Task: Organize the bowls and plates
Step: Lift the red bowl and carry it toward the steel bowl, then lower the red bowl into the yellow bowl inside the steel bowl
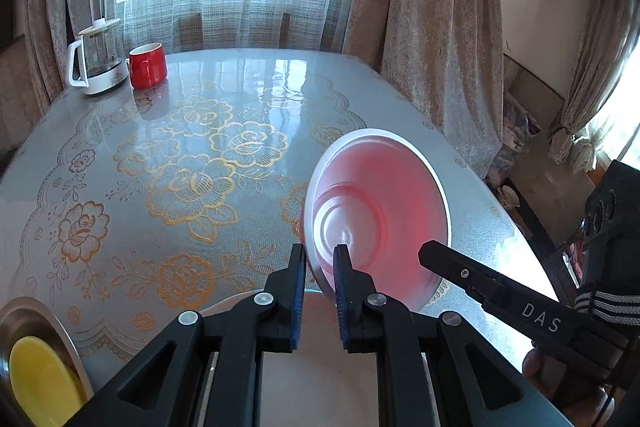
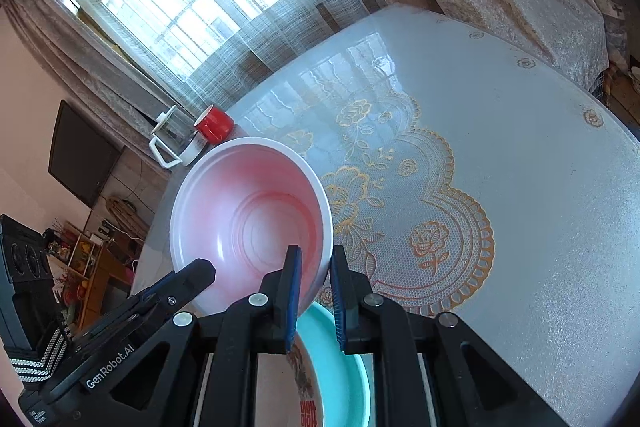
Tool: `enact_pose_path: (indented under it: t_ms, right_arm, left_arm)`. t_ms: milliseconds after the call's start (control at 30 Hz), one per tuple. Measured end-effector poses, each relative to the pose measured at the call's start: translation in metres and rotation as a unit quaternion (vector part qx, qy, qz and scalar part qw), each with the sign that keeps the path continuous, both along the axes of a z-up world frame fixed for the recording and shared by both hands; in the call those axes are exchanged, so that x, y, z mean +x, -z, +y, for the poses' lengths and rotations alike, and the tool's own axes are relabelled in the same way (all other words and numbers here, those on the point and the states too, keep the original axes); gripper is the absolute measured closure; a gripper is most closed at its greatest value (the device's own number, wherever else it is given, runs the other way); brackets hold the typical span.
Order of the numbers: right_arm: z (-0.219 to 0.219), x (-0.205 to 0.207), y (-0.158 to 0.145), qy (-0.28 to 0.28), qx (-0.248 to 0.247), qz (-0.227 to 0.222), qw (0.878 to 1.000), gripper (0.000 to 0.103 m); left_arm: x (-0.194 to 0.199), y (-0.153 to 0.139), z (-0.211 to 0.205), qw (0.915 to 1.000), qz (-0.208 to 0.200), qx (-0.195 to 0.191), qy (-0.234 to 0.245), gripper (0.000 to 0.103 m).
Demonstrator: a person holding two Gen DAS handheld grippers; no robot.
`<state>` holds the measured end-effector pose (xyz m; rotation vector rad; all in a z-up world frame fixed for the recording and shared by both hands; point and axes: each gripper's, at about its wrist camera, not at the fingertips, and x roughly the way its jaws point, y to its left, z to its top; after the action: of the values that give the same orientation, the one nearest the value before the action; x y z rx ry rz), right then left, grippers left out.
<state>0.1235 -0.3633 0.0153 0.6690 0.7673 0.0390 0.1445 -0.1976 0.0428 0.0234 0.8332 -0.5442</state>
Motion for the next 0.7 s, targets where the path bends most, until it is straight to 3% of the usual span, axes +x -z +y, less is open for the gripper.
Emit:
enact_pose_path:
  t_ms: [700]
  right_arm:
    - [0.071, 0.003, -0.002, -0.077, -0.009, 0.0, 0.997, 0.089]
  left_arm:
    - [-0.042, -0.004, 0.085, 0.9984, -0.018, -0.024, -0.048, 0.089]
